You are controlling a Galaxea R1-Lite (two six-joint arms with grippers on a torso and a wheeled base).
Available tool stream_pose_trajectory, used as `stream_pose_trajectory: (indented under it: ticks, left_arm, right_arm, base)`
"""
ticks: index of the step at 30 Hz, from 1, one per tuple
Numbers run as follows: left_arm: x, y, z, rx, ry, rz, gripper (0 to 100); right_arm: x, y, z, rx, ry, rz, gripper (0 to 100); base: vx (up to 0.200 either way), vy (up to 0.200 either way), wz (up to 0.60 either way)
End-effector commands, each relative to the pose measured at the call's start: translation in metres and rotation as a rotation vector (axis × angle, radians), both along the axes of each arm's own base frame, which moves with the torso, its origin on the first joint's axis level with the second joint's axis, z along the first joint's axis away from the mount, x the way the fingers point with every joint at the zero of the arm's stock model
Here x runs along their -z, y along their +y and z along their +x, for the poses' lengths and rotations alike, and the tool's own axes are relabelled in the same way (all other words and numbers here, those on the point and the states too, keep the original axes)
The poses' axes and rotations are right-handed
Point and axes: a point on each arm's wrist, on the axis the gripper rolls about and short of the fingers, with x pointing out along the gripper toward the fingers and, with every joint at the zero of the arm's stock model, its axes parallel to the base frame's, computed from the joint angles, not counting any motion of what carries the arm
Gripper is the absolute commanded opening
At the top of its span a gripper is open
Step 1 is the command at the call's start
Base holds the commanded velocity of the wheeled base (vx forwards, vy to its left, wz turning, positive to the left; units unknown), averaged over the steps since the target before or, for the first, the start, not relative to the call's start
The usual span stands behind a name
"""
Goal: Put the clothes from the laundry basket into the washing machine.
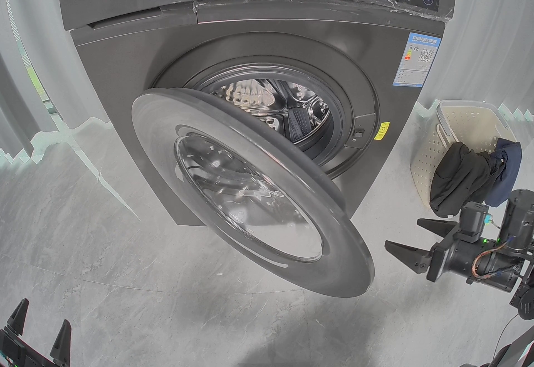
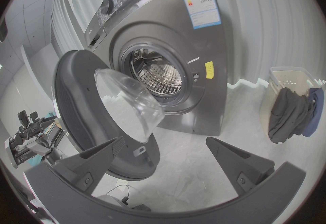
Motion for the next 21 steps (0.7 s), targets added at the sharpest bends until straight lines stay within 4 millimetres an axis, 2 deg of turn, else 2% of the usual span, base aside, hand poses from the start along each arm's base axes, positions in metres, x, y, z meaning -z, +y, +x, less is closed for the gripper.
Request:
stream_pose_trajectory:
  ticks: [1, 5, 10, 13, 17, 21]
  left_arm:
    - [0.005, 0.0, 0.0, -0.001, 0.001, 0.0, 100]
    - [0.005, 0.0, 0.0, 0.001, 0.001, 0.0, 100]
    - [0.005, 0.0, 0.0, 0.001, 0.001, 0.0, 100]
    - [0.005, 0.0, 0.0, 0.001, 0.001, -0.002, 100]
    - [0.005, 0.0, 0.0, 0.001, 0.0, 0.0, 100]
    - [0.005, 0.0, 0.0, -0.001, 0.001, 0.0, 100]
  right_arm:
    - [0.016, 0.028, 0.016, -0.072, 0.069, -0.037, 100]
    - [0.019, 0.042, 0.012, -0.128, 0.079, -0.049, 100]
    - [0.021, 0.064, -0.007, -0.257, 0.076, -0.041, 100]
    - [0.021, 0.069, -0.011, -0.285, 0.063, -0.03, 100]
    - [0.017, 0.07, 0.0, -0.247, 0.035, -0.004, 100]
    - [0.016, 0.067, 0.035, -0.054, 0.016, -0.001, 100]
  base:
    - [0.0, 0.0, 0.0]
    - [0.0, 0.0, 0.0]
    - [0.0, 0.0, 0.0]
    - [0.0, 0.0, 0.0]
    - [0.0, 0.0, 0.0]
    - [0.0, 0.0, 0.0]
